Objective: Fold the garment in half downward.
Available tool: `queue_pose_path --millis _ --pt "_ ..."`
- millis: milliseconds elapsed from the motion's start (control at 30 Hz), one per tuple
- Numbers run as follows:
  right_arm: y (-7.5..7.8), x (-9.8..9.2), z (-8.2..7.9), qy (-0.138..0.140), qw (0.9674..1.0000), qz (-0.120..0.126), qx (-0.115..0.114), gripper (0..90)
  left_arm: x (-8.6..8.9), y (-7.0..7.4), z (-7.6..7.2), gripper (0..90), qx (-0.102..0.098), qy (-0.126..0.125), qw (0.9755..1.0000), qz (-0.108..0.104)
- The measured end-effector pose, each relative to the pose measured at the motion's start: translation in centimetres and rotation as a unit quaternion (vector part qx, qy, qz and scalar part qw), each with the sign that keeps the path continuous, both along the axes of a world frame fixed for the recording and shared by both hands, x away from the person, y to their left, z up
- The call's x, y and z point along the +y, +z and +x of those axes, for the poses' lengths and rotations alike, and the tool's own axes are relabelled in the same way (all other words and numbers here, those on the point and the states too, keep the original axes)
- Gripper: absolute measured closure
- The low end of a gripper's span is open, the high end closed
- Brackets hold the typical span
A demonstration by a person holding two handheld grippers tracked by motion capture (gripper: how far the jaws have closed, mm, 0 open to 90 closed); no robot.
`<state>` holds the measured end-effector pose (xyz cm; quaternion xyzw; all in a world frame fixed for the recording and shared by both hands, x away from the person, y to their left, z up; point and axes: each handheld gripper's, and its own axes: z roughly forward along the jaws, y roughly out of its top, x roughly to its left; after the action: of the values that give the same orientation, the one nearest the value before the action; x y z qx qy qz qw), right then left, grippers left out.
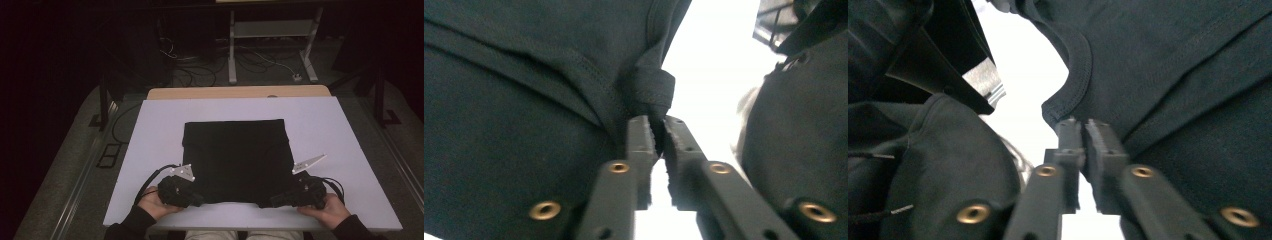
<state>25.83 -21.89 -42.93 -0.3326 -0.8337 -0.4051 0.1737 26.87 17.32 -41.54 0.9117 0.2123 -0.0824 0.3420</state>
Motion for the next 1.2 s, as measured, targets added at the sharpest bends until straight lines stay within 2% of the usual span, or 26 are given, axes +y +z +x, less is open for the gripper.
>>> queue_pose_path --millis 33,200,267,367,467,533,633,767,1033,1200 --pt "0.2 -0.1 -0.1 -0.003 1.0 0.003 -0.003 72.5 0.1 0.1 0.0 70.2 0.004 0.007 1.0 -0.005" --pt "1.1 -0.5 -0.2 -0.027 0.9995 0.012 -0.013 52.8 0.4 0.7 -0.1 52.9 -0.012 0.01 0.9995 -0.026" --pt "1.4 -0.4 -0.3 -0.032 0.9991 0.005 -0.029 43.0 0.6 1.0 -0.2 50.0 -0.029 0.018 0.9988 -0.035" --pt "1.7 -0.1 -0.4 -0.047 0.998 -0.001 -0.043 31.7 0.9 1.3 -0.1 46.5 -0.031 0.025 0.9977 -0.055" --pt "2.1 0.1 -0.5 -0.059 0.9967 -0.008 -0.056 20.8 1.1 1.5 -0.2 36.3 -0.04 0.035 0.9968 -0.06" --pt "2.3 0.2 -0.6 -0.065 0.9956 -0.015 -0.066 14.2 1.2 1.6 -0.1 32.9 -0.04 0.041 0.9963 -0.065" --pt "2.6 0.4 -0.6 -0.064 0.9952 -0.012 -0.072 9.6 1.3 1.7 0.0 27.6 -0.039 0.047 0.9955 -0.072" --pt "2.8 0.8 -0.6 -0.051 0.9953 -0.011 -0.082 0.4 1.2 1.7 0.1 20.2 -0.04 0.055 0.9953 -0.069" --pt "3.6 1.7 -0.1 -0.054 0.9937 -0.016 -0.098 0.0 1.3 1.7 0.3 10.4 -0.043 0.07 0.9942 -0.069" --pt "4.2 2.0 0.4 -0.057 0.9924 -0.012 -0.108 0.0 1.6 1.8 0.6 0.0 -0.052 0.079 0.9935 -0.063"
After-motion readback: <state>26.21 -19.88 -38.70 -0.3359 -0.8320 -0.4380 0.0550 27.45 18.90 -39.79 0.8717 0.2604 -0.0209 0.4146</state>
